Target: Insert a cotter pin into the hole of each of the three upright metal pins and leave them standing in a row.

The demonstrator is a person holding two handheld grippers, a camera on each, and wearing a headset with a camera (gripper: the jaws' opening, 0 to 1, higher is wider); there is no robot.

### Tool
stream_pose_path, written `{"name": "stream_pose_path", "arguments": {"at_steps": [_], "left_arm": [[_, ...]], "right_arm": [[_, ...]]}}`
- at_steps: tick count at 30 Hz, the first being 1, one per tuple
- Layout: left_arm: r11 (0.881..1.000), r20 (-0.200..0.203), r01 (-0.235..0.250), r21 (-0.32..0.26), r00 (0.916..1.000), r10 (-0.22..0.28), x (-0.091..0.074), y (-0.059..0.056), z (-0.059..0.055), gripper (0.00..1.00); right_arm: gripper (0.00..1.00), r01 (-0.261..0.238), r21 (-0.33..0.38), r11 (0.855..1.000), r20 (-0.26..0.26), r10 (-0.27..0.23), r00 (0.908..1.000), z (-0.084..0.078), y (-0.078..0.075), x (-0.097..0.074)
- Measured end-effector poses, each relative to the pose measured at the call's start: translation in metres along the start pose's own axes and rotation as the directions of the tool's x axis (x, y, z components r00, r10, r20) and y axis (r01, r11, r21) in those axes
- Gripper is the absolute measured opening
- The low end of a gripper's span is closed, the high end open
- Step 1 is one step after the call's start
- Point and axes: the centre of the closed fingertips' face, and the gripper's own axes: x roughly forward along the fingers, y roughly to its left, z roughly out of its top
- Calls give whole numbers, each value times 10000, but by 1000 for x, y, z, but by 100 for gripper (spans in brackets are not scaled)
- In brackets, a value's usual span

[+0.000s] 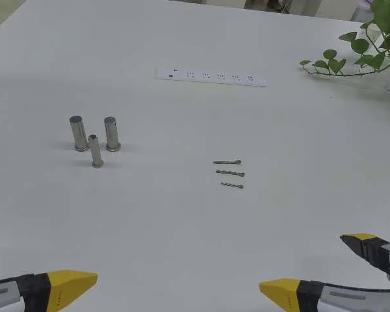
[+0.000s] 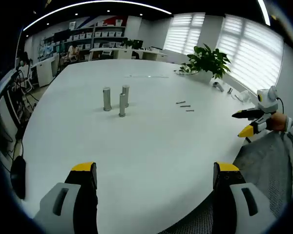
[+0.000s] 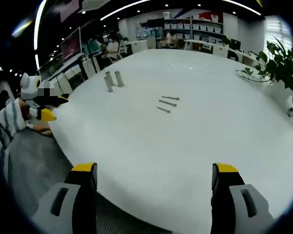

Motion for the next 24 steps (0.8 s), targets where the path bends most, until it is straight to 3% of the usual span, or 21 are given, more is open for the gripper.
{"name": "stream_pose_path", "arguments": {"at_steps": [5, 10, 20, 24], "left_arm": [[9995, -267, -295, 97, 9992, 297, 1, 4, -4, 100], [9997, -24, -220, 84, 9998, 220, 2, 2, 0, 100], [10000, 68, -44, 14, 10000, 44, 3, 0, 4, 100], [9999, 266, -114, 57, 9996, 112, 2, 3, 8, 100]], "right_arm": [[99, -10, -204, 9998, 143, 13, 9999, 6, -2, 0], [98, -63, -303, 9995, 122, 67, 9999, 10, -1, 1], [98, -112, -412, 9991, -96, 108, 9999, 12, 0, 3], [100, 218, -450, 9987, 322, -204, 9993, 19, -7, -1]]}}
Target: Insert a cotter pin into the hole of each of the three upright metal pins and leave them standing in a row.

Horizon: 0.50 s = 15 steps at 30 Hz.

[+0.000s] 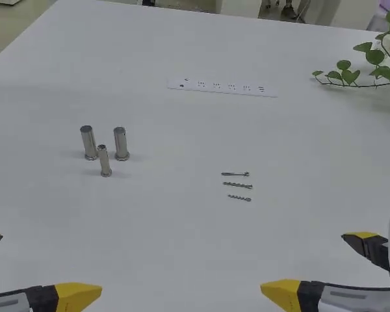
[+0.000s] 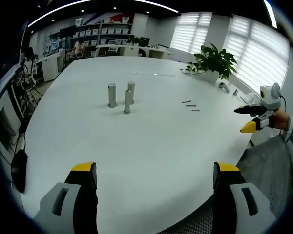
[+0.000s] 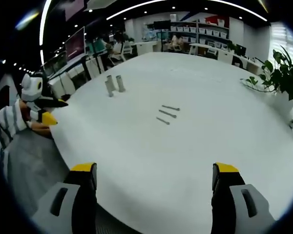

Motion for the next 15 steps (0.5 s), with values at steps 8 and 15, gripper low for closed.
{"name": "stream_pose_path", "arguments": {"at_steps": [8, 15], "left_arm": [[10000, 178, 8, 17, 9998, -9, -1, 1, 3, 100], [9999, 283, -71, 107, 9996, 68, -2, 5, 3, 100]], "right_arm": [[100, 163, -106, 9998, -185, -165, 9997, -3, -8, -5], [100, 268, -249, 9993, -284, -275, 9992, -2, -8, -8]]}}
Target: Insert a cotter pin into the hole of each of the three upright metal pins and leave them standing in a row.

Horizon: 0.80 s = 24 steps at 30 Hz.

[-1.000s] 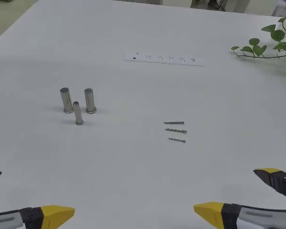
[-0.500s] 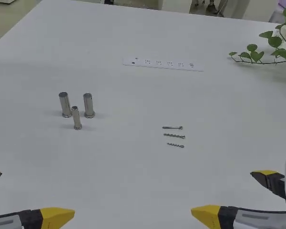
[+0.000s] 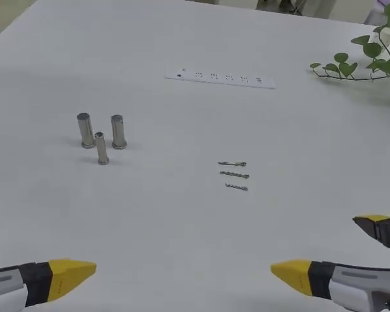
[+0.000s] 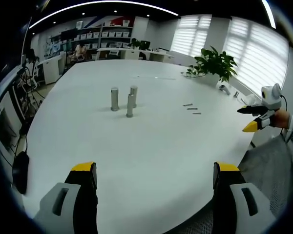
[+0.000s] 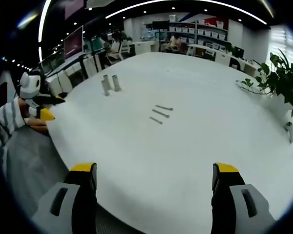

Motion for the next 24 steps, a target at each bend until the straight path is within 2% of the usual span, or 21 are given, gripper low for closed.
{"name": "stream_pose_path", "arguments": {"at_steps": [12, 20, 24], "left_arm": [[9998, 161, -49, 195, 9999, 46, 0, 4, 2, 99], [9990, 314, 42, 450, 9995, -56, 3, 6, 9, 94], [9993, 327, 310, 222, 9990, -318, 7, 7, 13, 86]], "right_arm": [[100, -123, -88, 9999, -68, 123, 9999, 2, 6, 1], [100, -97, -33, 9999, -108, 97, 9999, 1, 7, -1], [100, -134, -30, 9999, -167, 133, 9998, 0, 8, 0]]}}
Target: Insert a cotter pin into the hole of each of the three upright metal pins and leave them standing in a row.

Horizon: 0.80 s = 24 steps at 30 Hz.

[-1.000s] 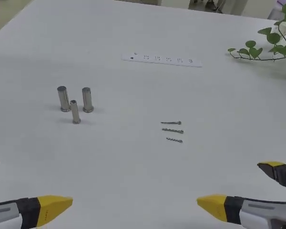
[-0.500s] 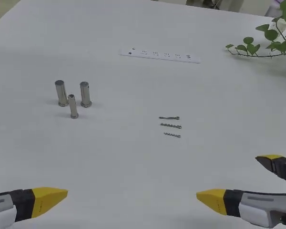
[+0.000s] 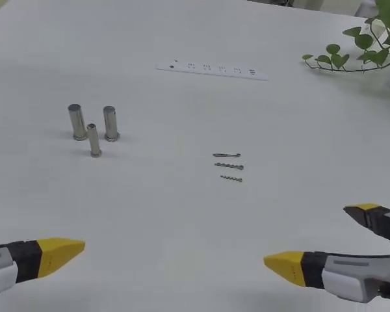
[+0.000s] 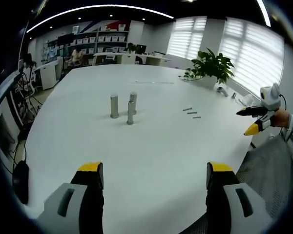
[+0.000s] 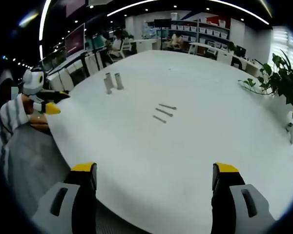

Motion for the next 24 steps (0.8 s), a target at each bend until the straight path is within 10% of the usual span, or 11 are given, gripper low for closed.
{"name": "stream_pose_path", "arguments": {"at_steps": [24], "left_arm": [[9944, 92, 433, 966, 9990, -444, 42, 20, 30, 69]], "right_arm": [[100, -187, 100, 9998, -201, 189, 9996, -4, 8, 7]]}}
